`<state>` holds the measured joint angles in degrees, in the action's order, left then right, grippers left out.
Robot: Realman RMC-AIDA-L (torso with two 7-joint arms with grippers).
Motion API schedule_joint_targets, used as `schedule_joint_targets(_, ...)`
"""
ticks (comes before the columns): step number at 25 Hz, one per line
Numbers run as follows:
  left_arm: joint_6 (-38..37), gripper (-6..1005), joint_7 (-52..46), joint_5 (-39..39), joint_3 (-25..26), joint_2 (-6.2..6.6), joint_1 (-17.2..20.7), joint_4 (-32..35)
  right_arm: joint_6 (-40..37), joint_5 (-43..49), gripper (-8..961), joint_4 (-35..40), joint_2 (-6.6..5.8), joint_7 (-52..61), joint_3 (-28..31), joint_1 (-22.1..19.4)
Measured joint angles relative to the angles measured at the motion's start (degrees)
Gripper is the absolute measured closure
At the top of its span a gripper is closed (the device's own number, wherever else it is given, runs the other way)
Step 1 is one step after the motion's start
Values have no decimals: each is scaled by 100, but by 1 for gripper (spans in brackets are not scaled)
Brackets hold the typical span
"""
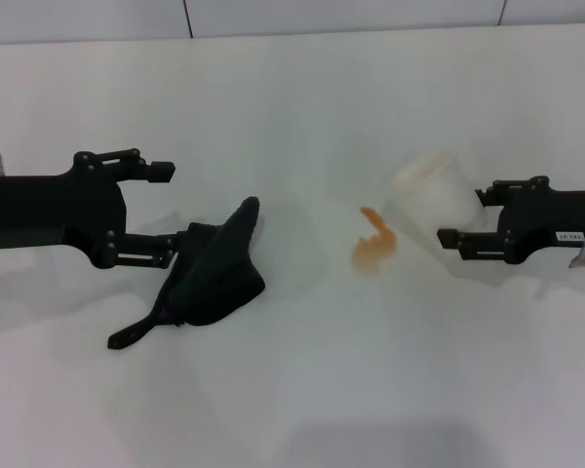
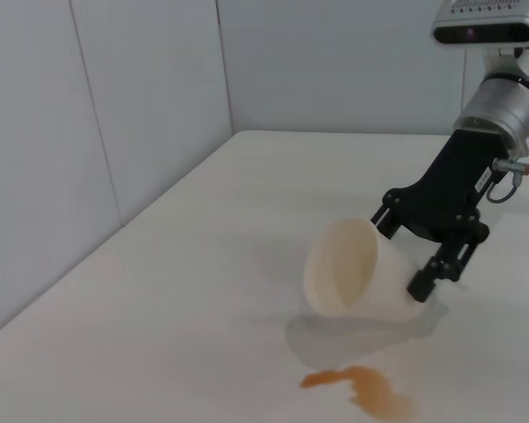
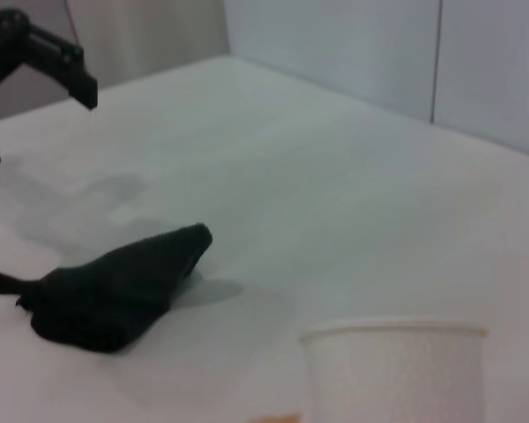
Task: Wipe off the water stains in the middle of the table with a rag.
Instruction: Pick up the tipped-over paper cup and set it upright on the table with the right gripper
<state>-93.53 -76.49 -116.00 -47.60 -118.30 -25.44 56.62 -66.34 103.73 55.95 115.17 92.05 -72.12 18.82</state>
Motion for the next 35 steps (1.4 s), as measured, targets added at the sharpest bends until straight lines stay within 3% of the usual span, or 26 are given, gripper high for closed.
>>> schedule_joint_targets(18,8,136,-24,8,14,-18,48,-2,242,-2366,279,-1940,6,-2712,328,-18)
schedule_joint_targets(35,28,136,-24,8,14,-50,48,-8,18,-2509,280,-2472,6,-3273,356,-84)
